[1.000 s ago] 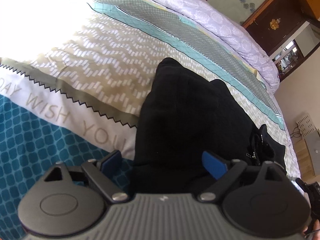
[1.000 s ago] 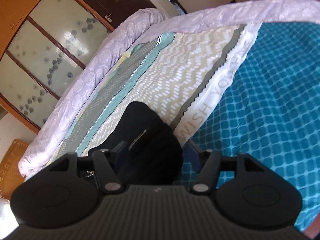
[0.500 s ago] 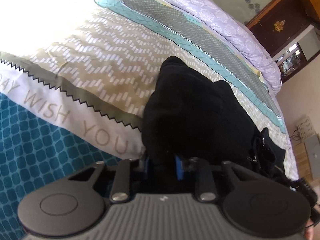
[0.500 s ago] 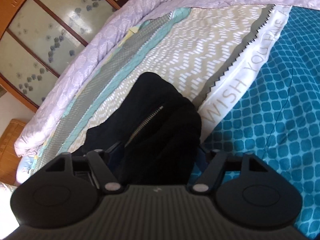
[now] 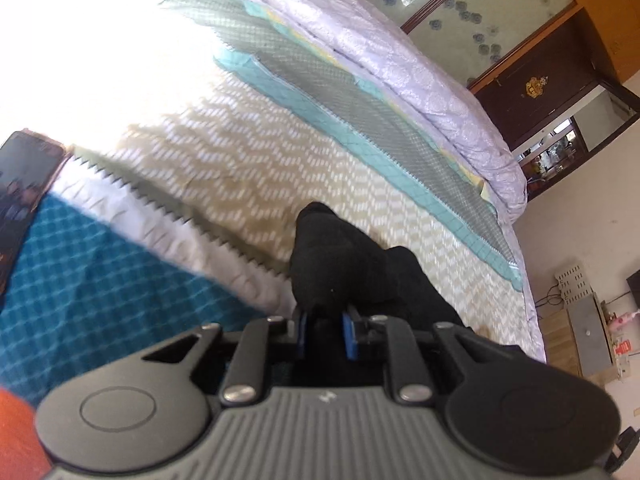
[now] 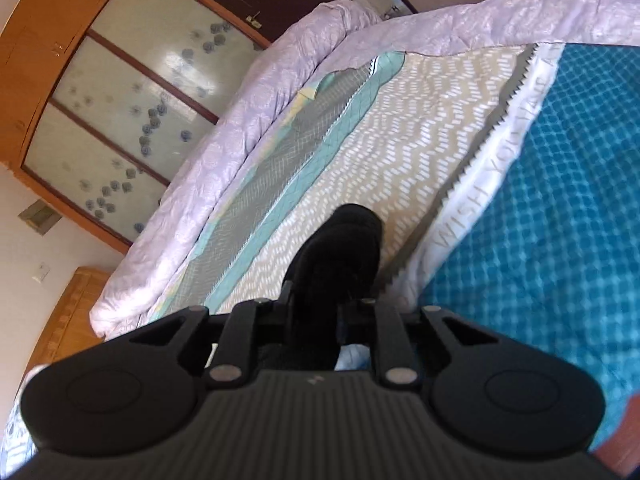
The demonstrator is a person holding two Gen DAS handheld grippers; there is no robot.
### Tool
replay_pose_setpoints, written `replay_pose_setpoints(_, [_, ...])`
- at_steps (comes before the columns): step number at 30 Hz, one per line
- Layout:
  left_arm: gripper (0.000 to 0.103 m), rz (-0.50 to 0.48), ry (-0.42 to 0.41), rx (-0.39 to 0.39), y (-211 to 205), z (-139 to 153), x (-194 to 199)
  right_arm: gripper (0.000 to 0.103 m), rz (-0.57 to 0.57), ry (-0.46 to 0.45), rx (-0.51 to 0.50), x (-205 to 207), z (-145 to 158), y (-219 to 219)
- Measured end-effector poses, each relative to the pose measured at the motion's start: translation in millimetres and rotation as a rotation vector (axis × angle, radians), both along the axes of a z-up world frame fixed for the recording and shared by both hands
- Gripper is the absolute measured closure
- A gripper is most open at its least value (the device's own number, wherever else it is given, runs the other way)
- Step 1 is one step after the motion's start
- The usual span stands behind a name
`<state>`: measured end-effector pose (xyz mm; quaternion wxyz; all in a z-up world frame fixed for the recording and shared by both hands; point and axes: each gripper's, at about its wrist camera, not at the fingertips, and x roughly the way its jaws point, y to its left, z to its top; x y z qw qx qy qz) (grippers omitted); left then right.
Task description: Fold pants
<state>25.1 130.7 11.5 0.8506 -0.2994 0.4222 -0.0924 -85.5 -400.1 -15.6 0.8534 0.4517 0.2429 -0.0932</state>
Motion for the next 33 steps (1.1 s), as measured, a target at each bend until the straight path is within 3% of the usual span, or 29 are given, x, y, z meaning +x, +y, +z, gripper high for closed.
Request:
replay_pose_setpoints(5, [0.084,-0.013,0.144,0.045,2,-37,-25,0.079,0.009,0.176,0.04,-35,-43,13])
replay_pose_setpoints(7, [0.075,0.013,0.169,0.059,4,-45,-30,0.075,-0.029,0.229,0.086,-44,-66,15])
replay_pose_setpoints(10, [0.076,0.069,0.116,0.07,16,-28,-34,0.064,-0.076,0.16,0.178,-54,-70,4])
replay_pose_setpoints(12, [0.076,0.105,0.041,0.103,23,-6,-36,0.054,-0.071,0.129,0.112,-52,-58,3])
replay_pose_setpoints(16, [0.076,0.111,-0.05,0.115,19,23,-34,0.047,-0.051,0.105,-0.003,-42,-50,6])
replay_pose_setpoints(19, [0.076,0.025,-0.062,0.132,-9,32,-23,0.047,-0.047,0.118,0.019,-38,-62,9])
replay_pose_setpoints(24, [0.075,-0.205,-0.08,0.159,-91,42,-2,0.049,-0.05,0.109,0.094,-39,-72,11])
replay_pose_setpoints(25, [0.073,-0.253,-0.084,0.169,-110,45,3,0.056,-0.039,0.111,0.095,-39,-71,13])
replay_pose_setpoints(26, [0.072,-0.3,-0.088,0.178,-129,48,7,0.082,-0.012,0.109,0.092,-38,-69,17])
replay_pose_setpoints(27, [0.067,-0.343,-0.093,0.184,-148,50,11,0.082,0.011,0.107,0.074,-36,-67,22])
replay_pose_setpoints(30, [0.046,-0.471,-0.108,0.219,-206,56,19,0.083,0.094,0.072,-0.12,-28,-43,50])
replay_pose_setpoints(33, [0.035,-0.591,-0.11,0.262,-256,55,21,0.084,0.219,0.01,-0.298,-20,-22,85])
